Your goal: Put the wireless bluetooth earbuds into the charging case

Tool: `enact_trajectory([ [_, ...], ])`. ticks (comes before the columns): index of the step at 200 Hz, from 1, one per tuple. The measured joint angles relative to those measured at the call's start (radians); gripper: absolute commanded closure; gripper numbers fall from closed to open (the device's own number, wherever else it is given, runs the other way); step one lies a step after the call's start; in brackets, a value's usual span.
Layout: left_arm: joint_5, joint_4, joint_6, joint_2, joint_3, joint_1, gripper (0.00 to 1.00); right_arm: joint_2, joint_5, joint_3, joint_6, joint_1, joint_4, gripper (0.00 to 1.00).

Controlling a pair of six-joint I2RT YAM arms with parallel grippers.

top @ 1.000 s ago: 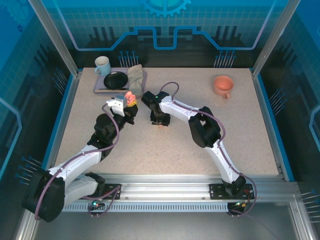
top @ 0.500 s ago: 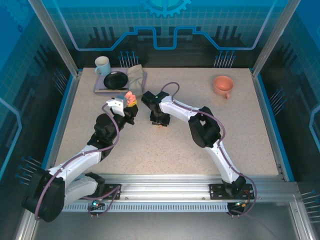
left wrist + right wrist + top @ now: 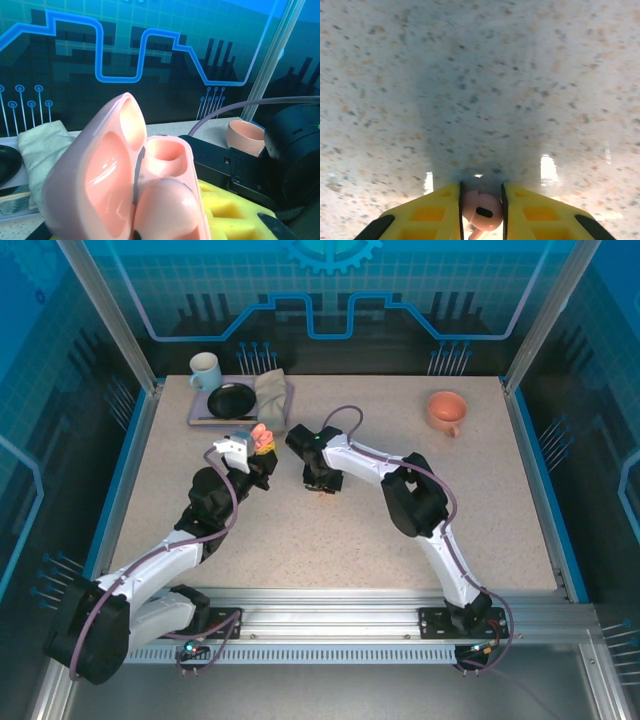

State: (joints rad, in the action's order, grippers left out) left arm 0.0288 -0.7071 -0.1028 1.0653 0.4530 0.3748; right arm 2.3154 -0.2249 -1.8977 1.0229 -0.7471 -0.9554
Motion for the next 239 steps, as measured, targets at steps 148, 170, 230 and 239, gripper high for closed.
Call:
enact_trajectory([
  [148,-0.270,0.010,0.000,0.145,0.052,0.018,1.00,-0.597,-0.134,0.442,-0.366,0.100,0.383,0.77],
  [170,-0.315,0.013,0.000,0.190,0.075,0.029,1.00,-0.675,-0.125,0.454,-0.439,0.115,0.447,0.77],
  [230,-0.421,-0.002,0.000,0.332,0.172,0.046,1.00,-0.842,-0.016,0.506,-0.631,0.142,0.628,0.78],
  [239,-0.438,-0.006,0.000,0.352,0.195,0.048,1.00,-0.867,0.012,0.526,-0.666,0.142,0.663,0.78],
])
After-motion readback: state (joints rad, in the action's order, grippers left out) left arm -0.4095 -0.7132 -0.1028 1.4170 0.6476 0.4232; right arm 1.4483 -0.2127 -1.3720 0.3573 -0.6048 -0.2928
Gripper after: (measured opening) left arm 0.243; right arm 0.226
